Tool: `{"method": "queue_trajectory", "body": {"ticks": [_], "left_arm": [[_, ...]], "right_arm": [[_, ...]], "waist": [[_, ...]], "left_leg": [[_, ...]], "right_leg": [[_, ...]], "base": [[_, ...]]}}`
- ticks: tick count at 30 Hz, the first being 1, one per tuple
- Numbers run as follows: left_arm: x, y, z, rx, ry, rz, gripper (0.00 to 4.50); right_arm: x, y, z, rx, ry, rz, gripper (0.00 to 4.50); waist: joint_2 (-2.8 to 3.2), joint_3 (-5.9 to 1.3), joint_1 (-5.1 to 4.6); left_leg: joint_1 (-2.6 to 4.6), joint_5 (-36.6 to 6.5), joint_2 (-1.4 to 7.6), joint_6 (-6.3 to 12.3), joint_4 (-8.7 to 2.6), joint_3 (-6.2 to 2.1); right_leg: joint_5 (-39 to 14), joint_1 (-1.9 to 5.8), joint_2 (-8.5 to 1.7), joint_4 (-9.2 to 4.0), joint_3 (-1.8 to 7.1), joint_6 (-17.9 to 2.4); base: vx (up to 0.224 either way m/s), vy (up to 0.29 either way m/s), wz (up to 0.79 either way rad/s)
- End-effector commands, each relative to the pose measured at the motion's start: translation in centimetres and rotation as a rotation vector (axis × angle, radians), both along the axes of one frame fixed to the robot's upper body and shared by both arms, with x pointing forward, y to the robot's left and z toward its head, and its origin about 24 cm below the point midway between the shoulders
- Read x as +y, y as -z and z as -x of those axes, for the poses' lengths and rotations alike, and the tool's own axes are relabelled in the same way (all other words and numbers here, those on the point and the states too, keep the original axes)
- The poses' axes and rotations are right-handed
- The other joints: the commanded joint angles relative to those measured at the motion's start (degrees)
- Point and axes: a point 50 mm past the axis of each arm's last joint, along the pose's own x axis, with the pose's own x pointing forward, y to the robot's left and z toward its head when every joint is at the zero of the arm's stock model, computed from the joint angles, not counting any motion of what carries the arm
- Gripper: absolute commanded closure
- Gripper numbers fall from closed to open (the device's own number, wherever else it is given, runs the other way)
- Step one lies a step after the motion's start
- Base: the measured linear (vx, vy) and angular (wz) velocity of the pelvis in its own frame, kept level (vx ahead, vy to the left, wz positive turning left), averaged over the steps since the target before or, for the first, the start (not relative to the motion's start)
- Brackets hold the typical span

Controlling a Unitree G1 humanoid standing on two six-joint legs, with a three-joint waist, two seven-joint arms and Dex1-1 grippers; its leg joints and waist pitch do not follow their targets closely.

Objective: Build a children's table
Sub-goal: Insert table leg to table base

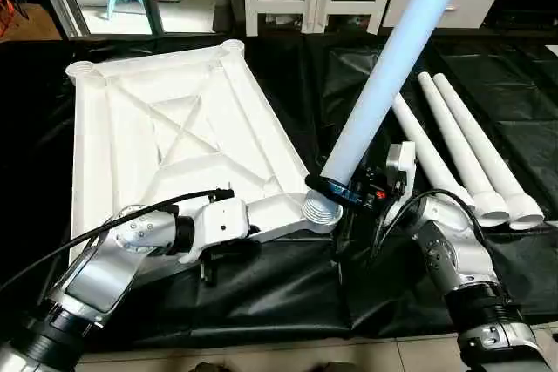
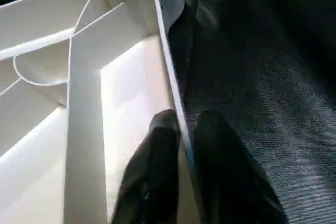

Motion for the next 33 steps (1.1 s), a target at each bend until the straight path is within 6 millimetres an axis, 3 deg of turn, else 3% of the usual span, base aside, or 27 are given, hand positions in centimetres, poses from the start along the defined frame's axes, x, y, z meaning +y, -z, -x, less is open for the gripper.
{"method": "queue_trajectory", "body": {"ticks": [1,7,13,21,33], "left_arm": [[0.5,1.0,0.1,0.020,-0.045,-0.014,4.09],[-0.1,1.0,0.0,0.012,-0.059,0.053,4.47],[-1.0,1.2,0.0,-0.012,-0.053,0.098,4.49],[-0.6,1.9,0.1,-0.023,-0.012,0.008,4.49],[-0.6,2.2,0.1,-0.004,0.021,-0.013,4.49]], "right_arm": [[0.0,0.3,-0.1,0.005,-0.006,0.031,2.65],[-0.5,0.3,-0.3,0.000,0.025,0.035,2.65],[-0.8,0.0,-0.5,-0.007,0.042,0.025,2.65],[-1.0,-0.2,-0.6,-0.014,0.051,0.026,2.65],[-1.8,0.6,-1.1,-0.003,0.078,0.113,2.65]], "waist": [[0.04,-3.05,0.25],[-0.02,-2.94,0.63],[-0.08,-2.79,1.04],[-0.04,-2.65,1.04],[0.21,-2.44,0.89]], "left_leg": [[1.55,-8.82,3.66,3.96,-4.55,-1.61],[1.72,-10.74,3.69,2.69,-4.72,-1.58],[1.65,-11.33,3.64,2.64,-4.74,-1.56],[1.63,-12.40,3.69,2.26,-4.97,-1.69],[1.70,-14.63,3.71,1.21,-5.28,-1.77]], "right_leg": [[-4.04,1.26,-4.21,-3.86,2.04,-14.90],[-6.84,1.05,-4.17,-4.16,2.12,-14.05],[-8.74,0.94,-4.25,-4.42,2.22,-13.42],[-11.22,0.74,-4.26,-4.65,2.24,-12.25],[-12.19,0.49,-4.23,-4.78,2.19,-12.62]], "base": [[0.000,0.000,0.00],[0.000,0.000,0.00],[0.000,0.000,0.00],[0.000,0.000,0.00],[0.000,0.000,0.00]]}}
